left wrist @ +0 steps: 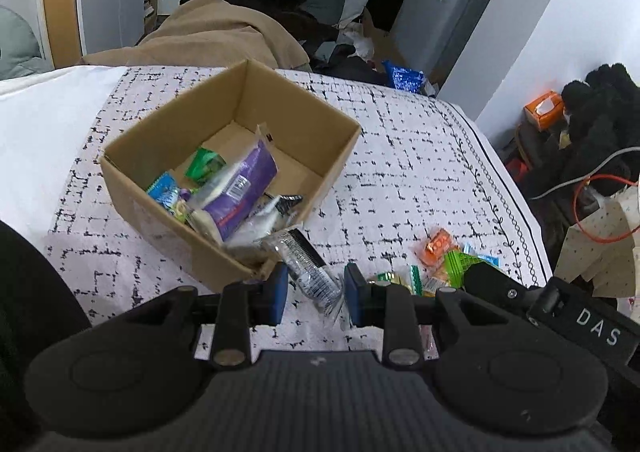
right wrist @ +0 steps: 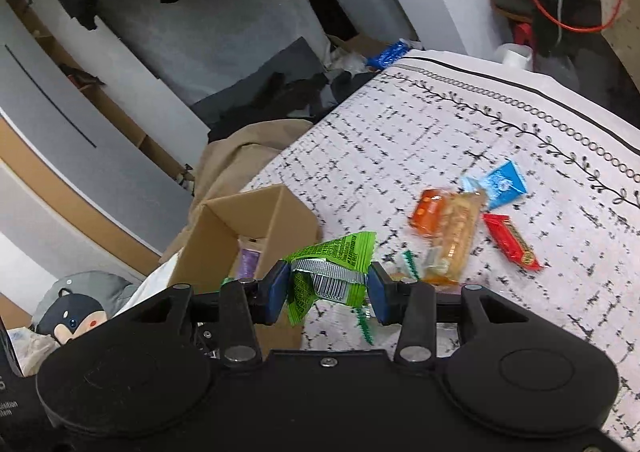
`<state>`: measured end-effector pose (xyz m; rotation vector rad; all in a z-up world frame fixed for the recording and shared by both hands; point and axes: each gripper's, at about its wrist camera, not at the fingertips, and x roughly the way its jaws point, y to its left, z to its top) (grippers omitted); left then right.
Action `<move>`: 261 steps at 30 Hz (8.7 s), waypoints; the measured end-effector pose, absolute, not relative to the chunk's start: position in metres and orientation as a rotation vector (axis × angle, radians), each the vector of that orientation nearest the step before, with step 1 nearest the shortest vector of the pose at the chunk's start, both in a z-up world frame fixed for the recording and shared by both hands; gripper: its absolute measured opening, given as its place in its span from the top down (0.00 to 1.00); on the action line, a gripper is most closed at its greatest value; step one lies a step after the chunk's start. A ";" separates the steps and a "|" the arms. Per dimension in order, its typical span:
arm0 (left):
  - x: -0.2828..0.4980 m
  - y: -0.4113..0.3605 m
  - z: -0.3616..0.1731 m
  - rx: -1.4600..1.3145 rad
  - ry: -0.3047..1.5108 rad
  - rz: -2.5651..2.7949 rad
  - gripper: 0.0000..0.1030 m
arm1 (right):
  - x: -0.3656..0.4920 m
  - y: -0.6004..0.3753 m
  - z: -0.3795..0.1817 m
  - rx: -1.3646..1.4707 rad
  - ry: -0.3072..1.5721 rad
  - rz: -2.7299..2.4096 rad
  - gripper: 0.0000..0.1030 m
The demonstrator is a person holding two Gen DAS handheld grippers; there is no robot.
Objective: Organize snacks
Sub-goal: 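Carry both snacks over the box and open both tools to drop them, then move both open tools back over the remaining snacks, then grasp the green-wrapped round cake with the left tool while the right tool grasps the red candy bar, then carry the round cake and red bar into the box and release both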
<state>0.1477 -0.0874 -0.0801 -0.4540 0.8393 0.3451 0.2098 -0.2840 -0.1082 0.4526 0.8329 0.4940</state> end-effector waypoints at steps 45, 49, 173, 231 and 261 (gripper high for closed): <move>0.187 0.056 -0.087 -0.577 0.932 0.372 0.47 | 0.244 -0.171 -0.106 0.448 0.727 0.593 0.32; 0.190 0.053 -0.084 -0.528 0.952 0.396 0.29 | 0.241 -0.180 -0.105 0.457 0.751 0.564 0.29; 0.255 -0.123 -0.154 -0.467 1.058 0.220 0.50 | 0.294 -0.332 -0.188 0.367 1.047 0.268 0.73; 0.178 0.018 -0.047 -0.515 0.790 0.401 0.50 | 0.236 -0.225 -0.087 0.434 0.724 0.557 0.76; 0.234 0.064 -0.090 -0.581 0.902 0.361 0.38 | 0.257 -0.162 -0.112 0.380 0.754 0.624 0.71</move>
